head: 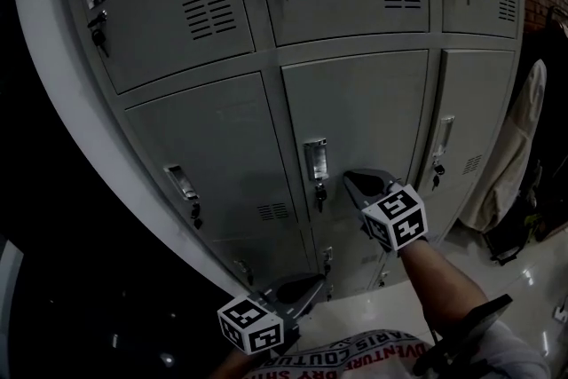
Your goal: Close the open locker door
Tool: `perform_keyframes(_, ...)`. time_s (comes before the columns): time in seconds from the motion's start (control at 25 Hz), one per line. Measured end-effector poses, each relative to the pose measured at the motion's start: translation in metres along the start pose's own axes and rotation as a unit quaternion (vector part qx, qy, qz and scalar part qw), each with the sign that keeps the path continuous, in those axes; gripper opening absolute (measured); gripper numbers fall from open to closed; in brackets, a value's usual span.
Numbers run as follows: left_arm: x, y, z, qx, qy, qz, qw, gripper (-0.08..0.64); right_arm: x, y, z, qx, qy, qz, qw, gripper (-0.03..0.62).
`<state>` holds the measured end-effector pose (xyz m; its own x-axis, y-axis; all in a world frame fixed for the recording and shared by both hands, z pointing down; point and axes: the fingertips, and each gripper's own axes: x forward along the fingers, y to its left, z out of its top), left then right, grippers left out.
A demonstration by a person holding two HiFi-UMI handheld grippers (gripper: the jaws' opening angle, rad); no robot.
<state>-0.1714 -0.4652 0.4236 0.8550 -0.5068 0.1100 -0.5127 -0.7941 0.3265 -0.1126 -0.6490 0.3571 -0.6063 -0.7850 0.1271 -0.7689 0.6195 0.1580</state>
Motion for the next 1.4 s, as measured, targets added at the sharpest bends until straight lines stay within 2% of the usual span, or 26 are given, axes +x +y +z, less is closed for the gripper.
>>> perform_keyframes(0.2, -0.005, 0.004, 0.004, 0.000, -0.009, 0.011, 0.9999, 0.005, 0.005, -0.011, -0.008, 0.022, 0.006, -0.016, 1.000, -0.006)
perform_keyframes(0.44, -0.012, -0.001, 0.010, 0.000, -0.020, 0.018, 0.9996, 0.005, 0.001, -0.005, -0.012, 0.029, 0.019, -0.007, 0.999, -0.005)
perform_keyframes(0.6, -0.019, -0.007, 0.014, -0.006, -0.034, 0.030, 0.9989, 0.005, -0.022, 0.018, -0.014, 0.038, 0.020, 0.038, 0.998, -0.005)
perform_keyframes(0.76, -0.031, -0.036, 0.018, 0.006, -0.047, 0.033, 0.9983, 0.005, -0.079, 0.071, -0.021, 0.083, 0.036, 0.133, 0.987, -0.005)
perform_keyframes(0.88, -0.038, -0.071, 0.016, 0.022, -0.051, 0.031, 0.9980, 0.005, -0.141, 0.123, -0.033, 0.086, 0.055, 0.207, 0.973, -0.006)
perform_keyframes(0.96, -0.043, -0.100, 0.007, 0.026, -0.049, 0.030, 0.9980, 0.005, -0.188, 0.151, -0.052, 0.099, 0.069, 0.236, 0.964, -0.005)
perform_keyframes(1.08, -0.047, -0.156, -0.019, 0.017, -0.048, 0.023, 0.9984, 0.005, -0.269, 0.181, -0.081, 0.145, 0.079, 0.253, 0.953, -0.005)
perform_keyframes(1.2, -0.051, -0.229, -0.056, 0.013, -0.043, 0.013, 0.9989, 0.005, -0.363, 0.208, -0.092, 0.196, 0.063, 0.265, 0.942, -0.005)
perform_keyframes(1.4, -0.057, -0.352, -0.130, -0.001, -0.030, -0.001, 0.9995, 0.005, -0.504, 0.248, -0.126, 0.220, 0.070, 0.270, 0.935, -0.003)
